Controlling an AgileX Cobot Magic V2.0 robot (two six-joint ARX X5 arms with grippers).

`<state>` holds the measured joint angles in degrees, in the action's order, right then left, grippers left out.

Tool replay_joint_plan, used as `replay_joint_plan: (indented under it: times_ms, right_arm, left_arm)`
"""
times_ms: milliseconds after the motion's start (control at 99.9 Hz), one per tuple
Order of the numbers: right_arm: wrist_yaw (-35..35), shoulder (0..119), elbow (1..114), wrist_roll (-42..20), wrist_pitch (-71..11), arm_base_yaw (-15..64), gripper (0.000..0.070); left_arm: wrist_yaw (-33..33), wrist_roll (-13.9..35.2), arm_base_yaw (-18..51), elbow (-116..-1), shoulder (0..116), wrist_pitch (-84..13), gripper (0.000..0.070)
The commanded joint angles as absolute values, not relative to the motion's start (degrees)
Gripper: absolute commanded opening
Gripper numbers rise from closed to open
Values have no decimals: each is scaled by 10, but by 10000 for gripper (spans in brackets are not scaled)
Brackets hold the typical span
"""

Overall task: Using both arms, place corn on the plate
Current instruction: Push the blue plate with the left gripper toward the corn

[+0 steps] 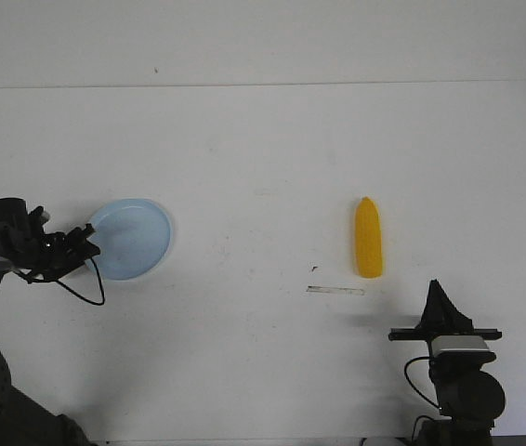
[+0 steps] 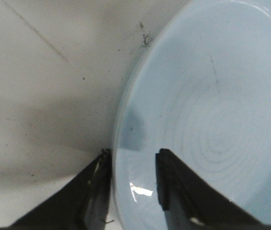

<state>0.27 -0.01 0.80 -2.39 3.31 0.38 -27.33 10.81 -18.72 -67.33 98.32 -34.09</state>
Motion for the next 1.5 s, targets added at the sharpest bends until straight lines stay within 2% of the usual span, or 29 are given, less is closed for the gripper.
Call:
replay_joint_plan:
  times_ms: [0, 10, 230, 350, 471, 611, 761, 991, 1121, 1302, 1492]
  right_arm:
    - [4, 1, 7, -29, 39, 5, 11]
    - [4, 1, 7, -29, 39, 5, 11]
    - [4, 1, 7, -29, 39, 5, 11]
    - [4, 1, 7, -29, 39, 5, 11]
    - [4, 1, 7, -29, 39, 5, 11]
    - [4, 1, 7, -29, 39, 5, 11]
    - [4, 1, 7, -29, 39, 5, 11]
    - [4, 1, 7, -29, 39, 5, 11]
    - [4, 1, 7, -29, 39, 5, 11]
    - [4, 1, 7, -29, 39, 5, 11]
    - [4, 1, 7, -29, 39, 5, 11]
  left_arm:
    - [-276, 99, -188, -683, 999, -343, 15]
    - [-276, 99, -188, -683, 1000, -343, 0]
    - [-277, 100, -186, -683, 997, -346, 0]
    - [-310, 103, -171, -683, 974, -344, 0]
    - [-322, 127, -152, -683, 945, -342, 0]
    - [-322, 143, -110, -683, 920, -332, 0]
    - [-321, 168, -32, -683, 921, -305, 0]
    - [-260, 255, 93, -683, 937, -252, 0]
    - [-255, 293, 145, -683, 958, -234, 1]
    - [-231, 337, 183, -683, 988, -233, 1]
    - [-197, 341, 197, -683, 993, -233, 1]
